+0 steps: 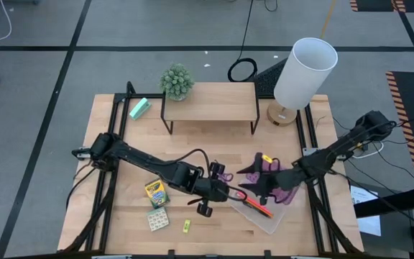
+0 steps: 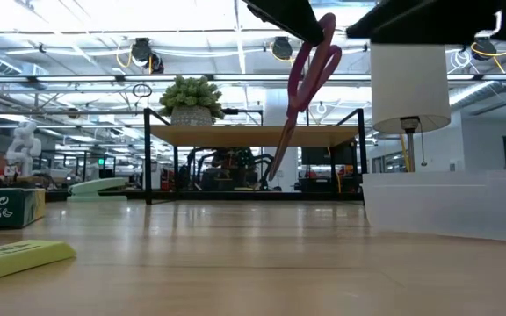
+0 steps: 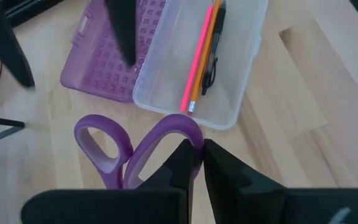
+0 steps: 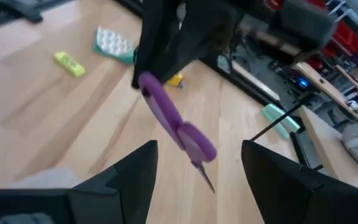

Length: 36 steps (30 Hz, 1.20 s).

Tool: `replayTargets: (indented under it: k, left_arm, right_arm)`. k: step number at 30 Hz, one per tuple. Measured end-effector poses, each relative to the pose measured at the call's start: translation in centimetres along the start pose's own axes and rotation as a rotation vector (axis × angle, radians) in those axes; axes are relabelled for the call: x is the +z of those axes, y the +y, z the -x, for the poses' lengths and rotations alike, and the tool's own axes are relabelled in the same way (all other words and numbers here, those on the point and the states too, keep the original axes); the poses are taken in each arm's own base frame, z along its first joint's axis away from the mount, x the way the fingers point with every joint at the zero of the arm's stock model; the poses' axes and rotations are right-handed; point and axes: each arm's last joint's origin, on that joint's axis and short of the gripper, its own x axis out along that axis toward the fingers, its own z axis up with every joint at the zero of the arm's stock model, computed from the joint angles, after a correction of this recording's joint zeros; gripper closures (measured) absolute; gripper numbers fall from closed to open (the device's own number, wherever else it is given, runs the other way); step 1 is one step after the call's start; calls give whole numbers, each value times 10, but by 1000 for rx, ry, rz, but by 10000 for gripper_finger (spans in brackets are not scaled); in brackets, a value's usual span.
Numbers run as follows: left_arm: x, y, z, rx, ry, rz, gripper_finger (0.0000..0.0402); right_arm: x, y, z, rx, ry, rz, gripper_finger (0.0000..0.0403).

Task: Pack school essentials
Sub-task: Put the purple scissors into the purple supply box

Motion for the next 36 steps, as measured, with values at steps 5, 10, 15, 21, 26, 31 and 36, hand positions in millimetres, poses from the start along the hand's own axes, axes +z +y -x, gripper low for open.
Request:
replayTargets:
  k: [5,10,15,21,26,31,36]
  left_arm:
    - [1,-2,1,-3,-6,26,371]
    - [1,-2,1,-4,-10,30,371]
    - [1,-3,1,-19,-11,60,371]
    - [1,-3,1,-27,-14,80,371]
    - [1,-4,1,-30,-11,103,371]
    - [2,-10,1,-39,-15,89,371]
    - [3,-17,1,-48,-23,66,371]
  right_arm:
    - [-7,2,-11,2,41,63,197]
    - [-9,6,-21,27,27,100,214]
    - [-11,5,-27,15,17,128,222]
    - [-11,4,-29,9,14,147,222]
    - [-9,4,-28,42,-15,170,222]
    - [-8,1,-31,76,-58,176,223]
    - [-7,-1,-32,141,-114,181,223]
